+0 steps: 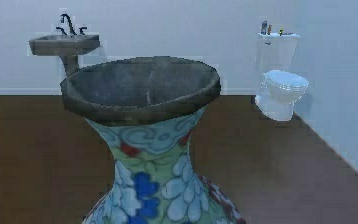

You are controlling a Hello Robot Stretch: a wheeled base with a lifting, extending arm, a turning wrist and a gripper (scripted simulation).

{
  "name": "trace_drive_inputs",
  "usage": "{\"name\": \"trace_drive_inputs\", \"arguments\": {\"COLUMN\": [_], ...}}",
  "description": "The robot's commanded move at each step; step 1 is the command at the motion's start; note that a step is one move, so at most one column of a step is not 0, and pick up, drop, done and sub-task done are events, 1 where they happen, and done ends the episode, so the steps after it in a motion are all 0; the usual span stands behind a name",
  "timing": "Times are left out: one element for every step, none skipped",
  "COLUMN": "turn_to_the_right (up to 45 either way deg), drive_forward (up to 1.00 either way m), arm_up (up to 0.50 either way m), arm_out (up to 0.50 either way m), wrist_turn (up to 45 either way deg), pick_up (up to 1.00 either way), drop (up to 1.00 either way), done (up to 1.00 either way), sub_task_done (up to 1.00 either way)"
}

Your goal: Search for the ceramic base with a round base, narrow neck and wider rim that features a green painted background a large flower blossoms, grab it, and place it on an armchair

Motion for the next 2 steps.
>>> {"name": "trace_drive_inputs", "arguments": {"turn_to_the_right": [-45.0, -3.0], "drive_forward": [0.0, 0.0], "arm_up": [0.0, 0.0], "arm_out": [0.0, 0.0], "wrist_turn": [0.0, 0.0], "pick_up": [0.0, 0.0], "drop": [0.0, 0.0], "done": [0.0, 0.0], "sub_task_done": [0.0, 0.0]}}
